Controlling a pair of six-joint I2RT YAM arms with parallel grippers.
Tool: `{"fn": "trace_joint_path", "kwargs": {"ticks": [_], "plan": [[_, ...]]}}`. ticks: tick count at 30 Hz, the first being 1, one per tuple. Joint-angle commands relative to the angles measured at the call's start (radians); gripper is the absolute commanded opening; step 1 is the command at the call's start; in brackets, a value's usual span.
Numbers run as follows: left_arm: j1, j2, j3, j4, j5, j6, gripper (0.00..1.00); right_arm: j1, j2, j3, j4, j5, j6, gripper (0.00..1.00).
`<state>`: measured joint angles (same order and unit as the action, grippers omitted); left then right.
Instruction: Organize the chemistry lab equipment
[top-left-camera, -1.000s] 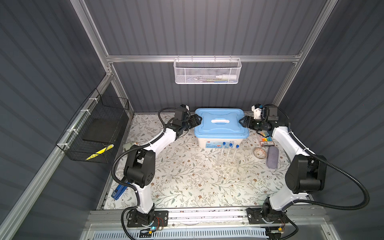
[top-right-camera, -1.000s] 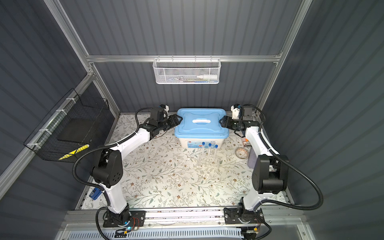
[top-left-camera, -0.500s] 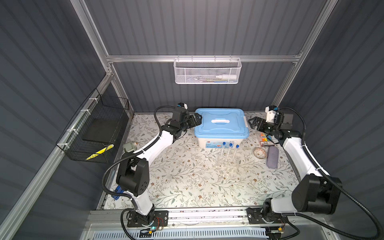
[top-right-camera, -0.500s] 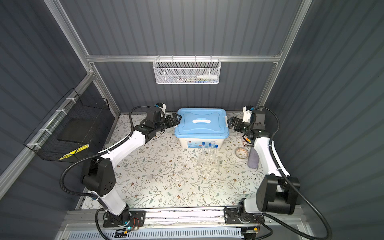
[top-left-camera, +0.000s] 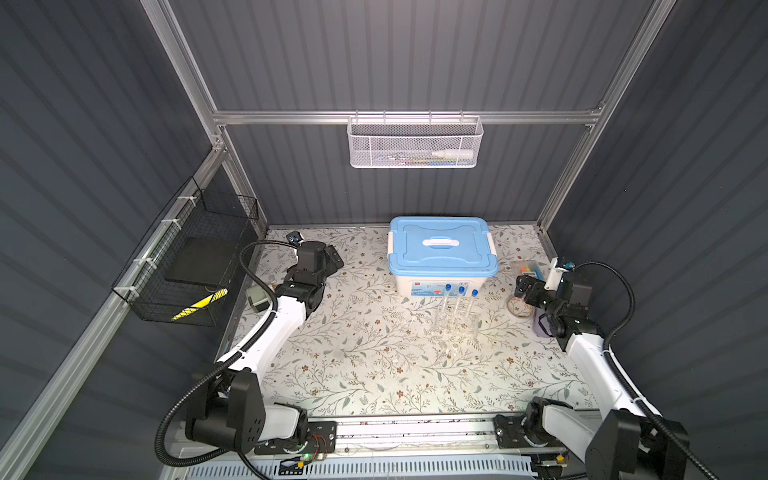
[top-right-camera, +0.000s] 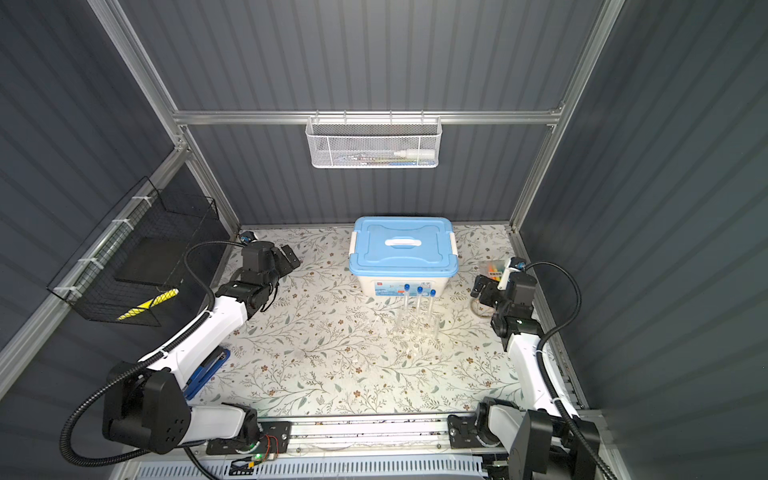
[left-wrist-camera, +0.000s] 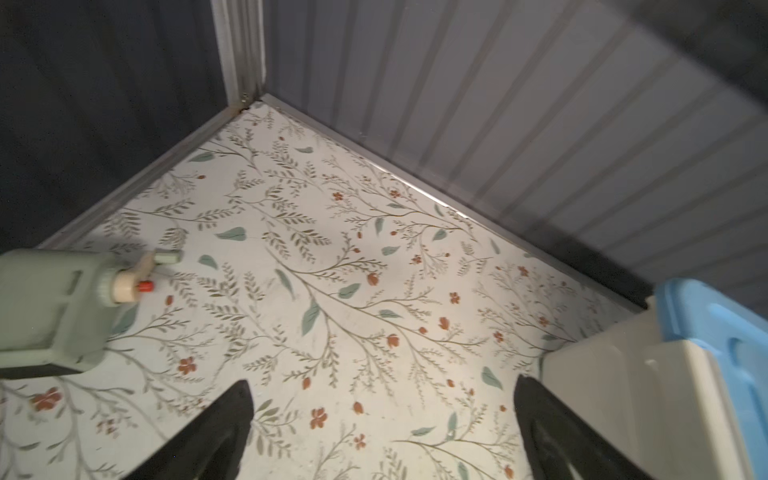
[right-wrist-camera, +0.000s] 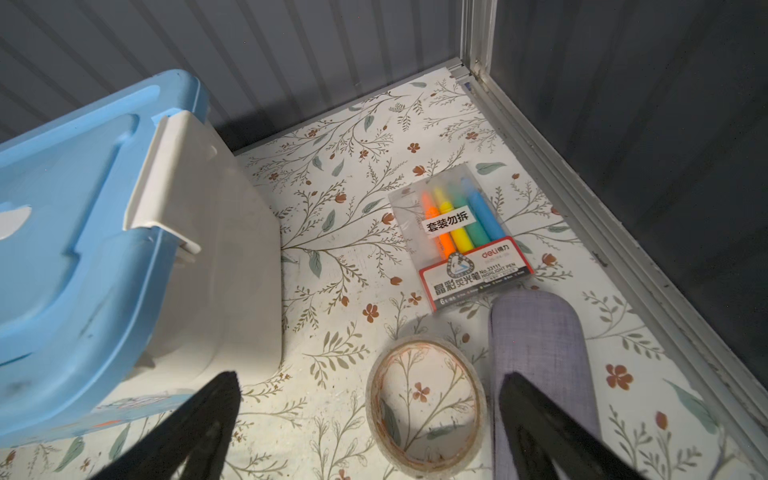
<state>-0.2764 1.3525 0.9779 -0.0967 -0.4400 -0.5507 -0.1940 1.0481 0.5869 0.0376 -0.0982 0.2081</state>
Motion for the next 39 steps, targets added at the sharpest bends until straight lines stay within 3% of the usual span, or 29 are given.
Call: {"fn": "trace_joint_path", "kwargs": {"ticks": [1, 13, 23, 25, 28, 30, 32, 34, 39], "plan": [[-0.004, 0.006, -0.053, 0.004, -0.106, 0.064, 1.00, -0.001, -0.012, -0.063, 0.158, -0.018, -0.025, 0.99], [-0.003, 0.050, -0.201, 0.179, -0.120, 0.175, 1.00, 0.000, 0.065, -0.301, 0.605, -0.033, -0.021, 0.99], [-0.002, 0.066, -0.299, 0.360, -0.132, 0.317, 1.00, 0.020, 0.322, -0.309, 0.947, -0.002, -0.052, 0.99], [-0.003, 0.078, -0.303, 0.376, -0.115, 0.326, 1.00, 0.056, 0.335, -0.300, 0.919, 0.012, -0.095, 0.99], [-0.002, 0.080, -0.307, 0.401, -0.107, 0.354, 1.00, 0.075, 0.428, -0.334, 1.103, 0.023, -0.109, 0.99], [-0.001, 0.075, -0.319, 0.442, -0.121, 0.397, 1.00, 0.075, 0.380, -0.316, 0.984, 0.027, -0.110, 0.99], [-0.001, 0.076, -0.338, 0.498, -0.131, 0.441, 1.00, 0.075, 0.420, -0.310, 1.046, 0.002, -0.116, 0.99], [-0.001, 0.086, -0.359, 0.555, -0.137, 0.479, 1.00, 0.075, 0.394, -0.273, 0.933, -0.003, -0.119, 0.99], [0.003, 0.145, -0.410, 0.720, -0.112, 0.560, 1.00, 0.077, 0.403, -0.271, 0.939, -0.002, -0.121, 0.99]]}}
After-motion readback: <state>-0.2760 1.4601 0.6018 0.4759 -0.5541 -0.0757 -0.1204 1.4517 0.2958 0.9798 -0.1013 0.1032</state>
